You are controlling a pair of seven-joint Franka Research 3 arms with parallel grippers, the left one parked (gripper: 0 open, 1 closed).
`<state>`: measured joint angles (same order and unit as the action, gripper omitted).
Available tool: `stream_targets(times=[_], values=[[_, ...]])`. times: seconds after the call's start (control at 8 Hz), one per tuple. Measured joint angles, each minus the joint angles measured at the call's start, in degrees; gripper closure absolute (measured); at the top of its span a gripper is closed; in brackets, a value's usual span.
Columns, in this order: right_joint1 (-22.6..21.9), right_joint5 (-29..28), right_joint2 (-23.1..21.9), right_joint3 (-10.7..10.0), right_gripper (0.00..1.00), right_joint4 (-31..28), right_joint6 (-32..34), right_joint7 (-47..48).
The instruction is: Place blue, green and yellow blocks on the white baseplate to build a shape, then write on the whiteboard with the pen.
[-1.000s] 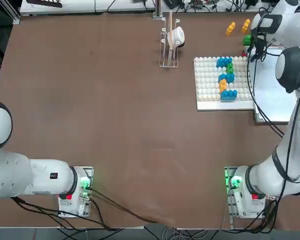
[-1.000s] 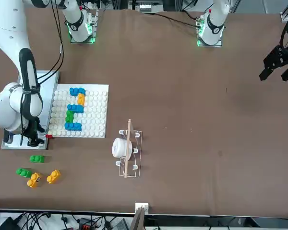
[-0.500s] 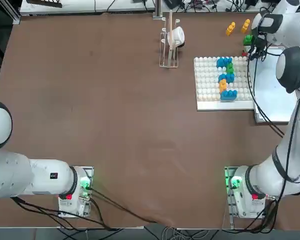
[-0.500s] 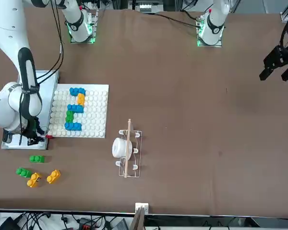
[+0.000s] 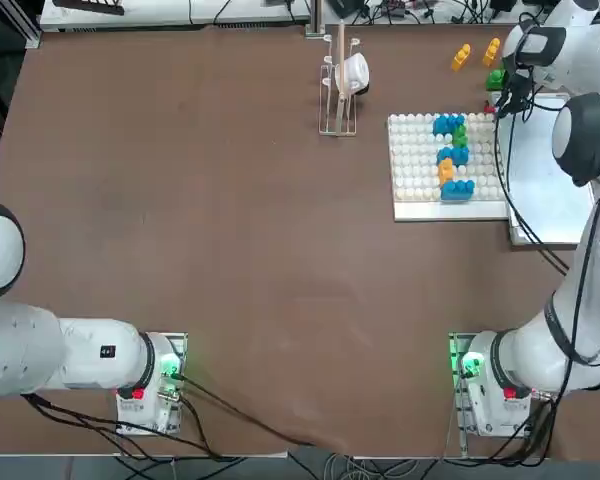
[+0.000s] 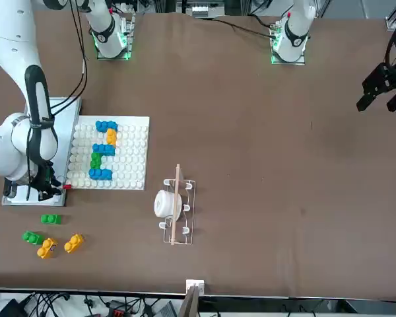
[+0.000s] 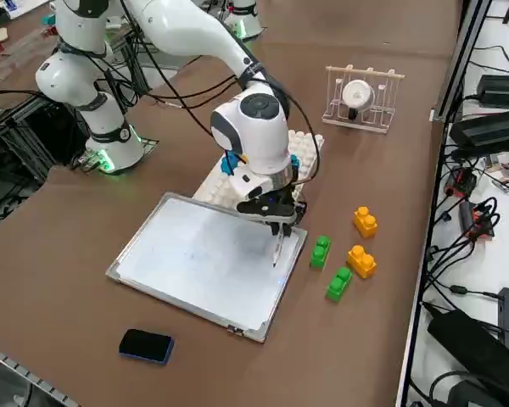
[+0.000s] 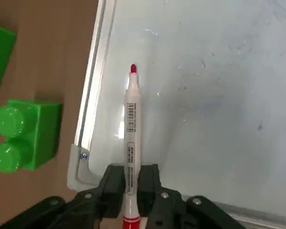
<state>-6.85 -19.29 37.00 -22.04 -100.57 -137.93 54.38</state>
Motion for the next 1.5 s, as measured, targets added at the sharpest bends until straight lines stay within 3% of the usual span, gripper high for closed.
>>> stream_targets(times=[0.25, 0.5, 0.75, 1.12, 1.5], values=[[0.26, -0.02, -2.19, -0.11, 0.81, 0.57, 4.91, -2.33], [1.02, -0.65, -6.14, -0.2, 0.81, 2.26, 14.26, -5.06], [3.21, -6.88, -8.69, -0.32, 0.81, 4.25, 22.89, -11.37], [12.61, -19.72, -8.88, -0.58, 0.81, 6.4, 35.31, -23.96], [22.03, -28.95, -8.03, -0.56, 0.81, 6.44, 46.85, -29.96]])
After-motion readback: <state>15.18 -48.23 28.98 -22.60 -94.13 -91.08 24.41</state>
